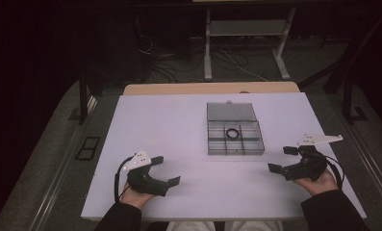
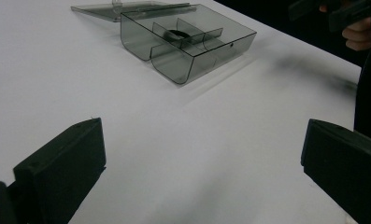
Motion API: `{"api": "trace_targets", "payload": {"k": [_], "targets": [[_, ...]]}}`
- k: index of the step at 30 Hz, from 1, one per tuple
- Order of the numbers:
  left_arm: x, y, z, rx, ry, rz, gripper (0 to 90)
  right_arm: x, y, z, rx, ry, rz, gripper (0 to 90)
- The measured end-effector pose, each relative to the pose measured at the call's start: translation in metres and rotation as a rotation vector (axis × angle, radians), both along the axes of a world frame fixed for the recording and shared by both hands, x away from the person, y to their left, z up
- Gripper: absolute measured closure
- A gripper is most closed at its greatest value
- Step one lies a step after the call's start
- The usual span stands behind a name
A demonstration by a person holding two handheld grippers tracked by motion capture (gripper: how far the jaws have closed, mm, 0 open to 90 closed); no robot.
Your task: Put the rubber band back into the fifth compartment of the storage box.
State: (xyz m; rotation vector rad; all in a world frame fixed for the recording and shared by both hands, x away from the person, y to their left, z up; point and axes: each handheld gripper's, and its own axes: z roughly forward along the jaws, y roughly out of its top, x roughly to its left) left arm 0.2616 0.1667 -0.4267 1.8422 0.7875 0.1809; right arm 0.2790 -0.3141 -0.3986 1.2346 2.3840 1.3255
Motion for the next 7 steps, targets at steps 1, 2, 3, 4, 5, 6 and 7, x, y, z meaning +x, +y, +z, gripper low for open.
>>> {"api": "trace_targets", "payload": {"k": [1,2,3,4,5,6,7], "targets": [[0.0,0.0,0.0,0.0,0.0,0.0,0.0,-0.002,-0.001,-0.003,0.001,0.002,0.0,0.4],[0.0,0.0,0.0,-0.002,0.001,0.001,0.0,-0.003,-0.001,-0.005,0.001,0.01,-0.003,0.5],[0.0,0.0,0.0,0.003,0.001,-0.002,0.0,-0.005,-0.001,-0.008,0.003,0.01,-0.001,0.4],[0.0,0.001,0.0,0.003,0.001,-0.001,0.0,-0.007,0.0,-0.01,0.006,0.025,-0.004,0.4],[0.0,0.001,0.0,0.005,-0.001,-0.002,0.0,-0.009,0.0,-0.013,0.007,0.031,-0.004,0.4],[0.0,0.001,0.0,0.006,0.0,-0.002,0.0,-0.01,0.001,-0.015,0.008,0.037,-0.004,0.4],[0.0,0.001,0.0,0.004,0.001,0.0,0.0,-0.012,0.001,-0.017,0.008,0.043,0.0,0.4]]}}
